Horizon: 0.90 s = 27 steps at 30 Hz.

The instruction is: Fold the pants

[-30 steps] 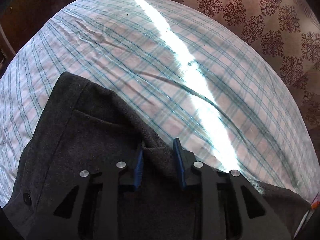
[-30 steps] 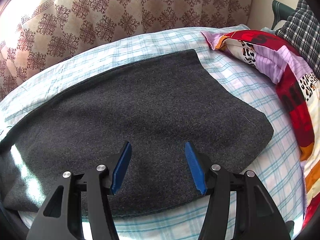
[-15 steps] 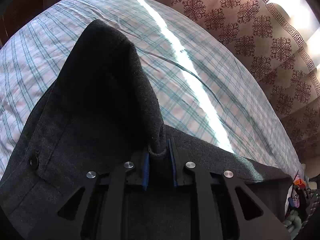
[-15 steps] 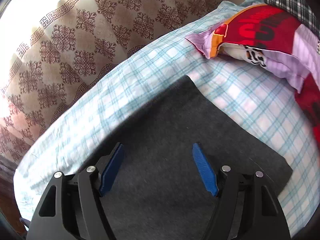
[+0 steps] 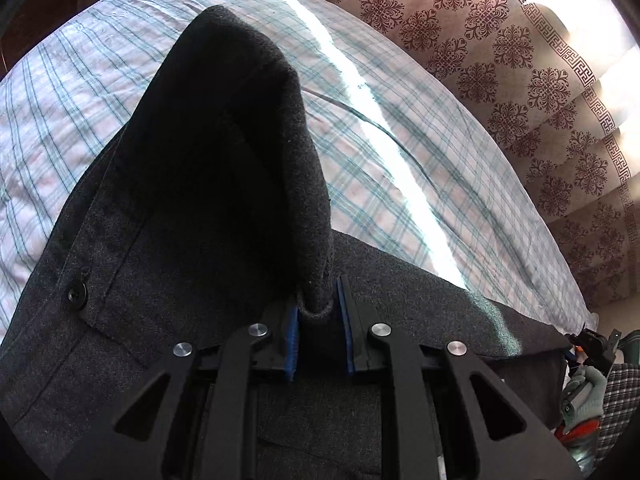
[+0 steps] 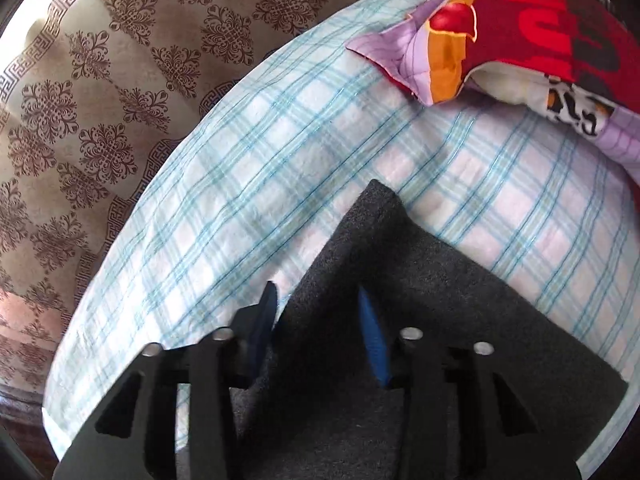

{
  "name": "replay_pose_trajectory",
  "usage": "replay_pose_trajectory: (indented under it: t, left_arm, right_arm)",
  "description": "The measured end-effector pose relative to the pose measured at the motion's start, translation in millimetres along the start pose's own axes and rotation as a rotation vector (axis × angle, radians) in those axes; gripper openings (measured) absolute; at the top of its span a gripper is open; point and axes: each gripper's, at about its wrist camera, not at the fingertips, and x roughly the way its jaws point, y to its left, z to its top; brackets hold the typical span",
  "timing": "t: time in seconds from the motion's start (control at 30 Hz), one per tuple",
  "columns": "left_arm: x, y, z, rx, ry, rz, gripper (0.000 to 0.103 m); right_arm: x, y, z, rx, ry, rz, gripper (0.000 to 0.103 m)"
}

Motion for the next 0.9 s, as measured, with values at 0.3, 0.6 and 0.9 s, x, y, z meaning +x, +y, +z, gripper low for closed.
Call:
replay_pose_trajectory:
  t: [0.3,0.6,0.9]
  left_arm:
    - [-25,6,-2,0.000,-0.010,-0.041,0.017]
    - [-83,22,-16,0.011,-0.040,-0.098,0.017]
    - [-147,48,-42,0.054,-0.059,-0.153,0.017]
  right_arm:
    - [-81,-49,-19,0.013,-0.069,0.123,0.005]
    - [-195,-109,-63,-0.008,-0.158,0.229,0.005]
    - [-285,-178,-126,0.011,-0.197,0.271,0.005]
